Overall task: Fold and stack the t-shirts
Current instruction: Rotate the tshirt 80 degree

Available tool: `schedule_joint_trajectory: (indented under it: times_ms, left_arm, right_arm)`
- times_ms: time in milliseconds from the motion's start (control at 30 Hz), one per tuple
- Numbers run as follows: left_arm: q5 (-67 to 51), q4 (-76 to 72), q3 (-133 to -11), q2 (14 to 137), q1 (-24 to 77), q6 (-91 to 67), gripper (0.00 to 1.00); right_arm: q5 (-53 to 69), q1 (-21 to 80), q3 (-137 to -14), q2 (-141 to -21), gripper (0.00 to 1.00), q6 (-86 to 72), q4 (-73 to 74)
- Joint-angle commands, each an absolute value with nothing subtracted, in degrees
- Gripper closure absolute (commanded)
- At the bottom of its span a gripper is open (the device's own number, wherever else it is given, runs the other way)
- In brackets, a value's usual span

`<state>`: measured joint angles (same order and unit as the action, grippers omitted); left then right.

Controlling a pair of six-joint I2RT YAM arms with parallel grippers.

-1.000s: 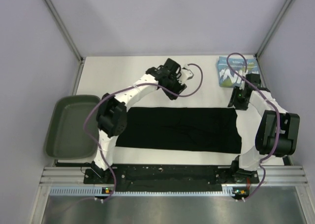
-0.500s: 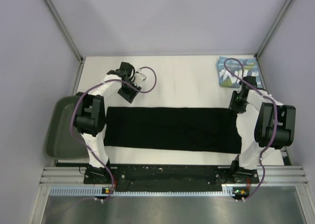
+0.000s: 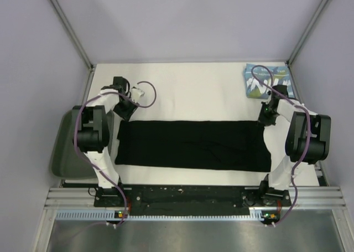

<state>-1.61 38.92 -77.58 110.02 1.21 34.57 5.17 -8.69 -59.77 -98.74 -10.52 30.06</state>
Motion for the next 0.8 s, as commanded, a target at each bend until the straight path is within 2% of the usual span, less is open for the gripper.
schedule_joint_trajectory:
  times_ms: [0, 133, 233, 400, 767]
  left_arm:
    - [-1.5, 37.6, -74.4, 107.3, 0.6, 36.6, 0.57]
    - [-2.5, 36.7, -70.5, 104.9, 0.6, 37.4, 0.76]
    - [-2.3, 36.7, -68.5, 103.7, 0.5, 37.8, 0.85]
    - [-2.9, 38.0, -65.2, 101.6, 0.6, 38.3, 0.91]
    - [-6.3, 43.7, -62.2, 97.0, 0.7, 42.9, 0.92]
  right_arm:
    - [9.9, -8.5, -62.0, -102.7, 1.00, -9.5, 28.4]
    - [11.8, -8.2, -64.5, -104.8, 1.00, -8.5, 28.4]
    - [11.7, -6.8, -67.6, -107.9, 1.00, -6.8, 28.9]
    - [10.1, -2.5, -74.9, -112.7, 1.00, -3.6, 30.7]
    - [11.2, 4.7, -98.0, -126.5, 1.00, -2.2, 43.0]
